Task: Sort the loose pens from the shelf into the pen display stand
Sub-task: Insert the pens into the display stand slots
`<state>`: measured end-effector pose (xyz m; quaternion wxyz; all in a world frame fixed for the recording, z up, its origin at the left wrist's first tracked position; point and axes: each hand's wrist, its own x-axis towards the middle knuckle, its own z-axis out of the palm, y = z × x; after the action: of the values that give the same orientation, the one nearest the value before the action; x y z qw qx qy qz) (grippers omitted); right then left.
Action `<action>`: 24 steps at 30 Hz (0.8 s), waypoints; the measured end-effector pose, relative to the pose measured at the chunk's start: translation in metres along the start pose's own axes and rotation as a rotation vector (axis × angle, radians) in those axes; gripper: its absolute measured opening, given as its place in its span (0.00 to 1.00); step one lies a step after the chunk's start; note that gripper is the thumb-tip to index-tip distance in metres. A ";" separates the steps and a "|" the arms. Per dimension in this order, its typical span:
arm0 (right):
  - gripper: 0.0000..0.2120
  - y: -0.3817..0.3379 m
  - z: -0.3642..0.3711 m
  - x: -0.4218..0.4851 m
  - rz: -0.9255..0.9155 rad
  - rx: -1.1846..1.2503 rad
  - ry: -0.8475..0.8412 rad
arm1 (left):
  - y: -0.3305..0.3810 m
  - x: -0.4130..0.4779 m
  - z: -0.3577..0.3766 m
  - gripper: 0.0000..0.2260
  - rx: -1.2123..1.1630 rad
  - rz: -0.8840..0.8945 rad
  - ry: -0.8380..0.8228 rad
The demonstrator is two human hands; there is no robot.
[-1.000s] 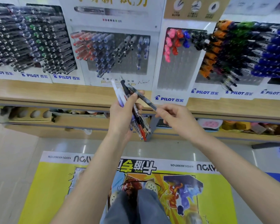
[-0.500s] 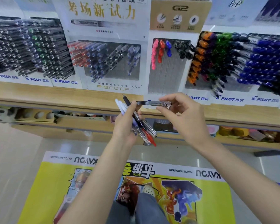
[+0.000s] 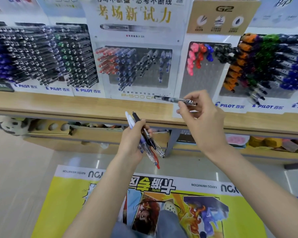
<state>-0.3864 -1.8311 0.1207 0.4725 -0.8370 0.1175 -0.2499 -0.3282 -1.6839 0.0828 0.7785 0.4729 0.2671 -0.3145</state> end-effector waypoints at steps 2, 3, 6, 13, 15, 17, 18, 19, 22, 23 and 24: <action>0.05 -0.001 0.012 0.002 -0.024 -0.039 0.040 | 0.012 0.002 -0.009 0.09 -0.002 0.013 -0.017; 0.05 -0.002 0.018 0.004 -0.047 -0.065 0.064 | 0.018 0.003 -0.012 0.08 0.005 0.023 -0.023; 0.10 -0.003 0.033 0.012 -0.110 -0.127 0.132 | 0.036 0.008 -0.020 0.09 0.090 0.053 -0.035; 0.11 0.004 0.071 0.031 -0.207 -0.257 0.253 | 0.061 0.024 -0.033 0.09 0.272 0.060 -0.141; 0.11 0.010 0.077 0.035 -0.222 -0.292 0.278 | 0.065 0.029 -0.034 0.09 0.298 0.061 -0.177; 0.11 0.017 0.083 0.038 -0.239 -0.332 0.288 | 0.066 0.032 -0.034 0.09 0.317 0.072 -0.199; 0.11 0.021 0.086 0.038 -0.248 -0.350 0.298 | 0.066 0.034 -0.034 0.08 0.329 0.083 -0.203; 0.11 0.025 0.088 0.038 -0.257 -0.364 0.312 | 0.065 0.037 -0.034 0.08 0.342 0.094 -0.207; 0.11 0.034 0.092 0.038 -0.280 -0.392 0.351 | 0.061 0.043 -0.037 0.08 0.379 0.108 -0.223; 0.11 0.037 0.093 0.038 -0.290 -0.396 0.360 | 0.058 0.046 -0.038 0.08 0.386 0.112 -0.231; 0.11 0.038 0.094 0.039 -0.305 -0.399 0.370 | 0.056 0.048 -0.038 0.07 0.390 0.115 -0.237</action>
<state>-0.3027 -1.7994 0.0598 0.2264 -0.8616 0.1211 -0.4379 -0.2593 -1.6404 0.0649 0.7150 0.5886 0.0806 -0.3686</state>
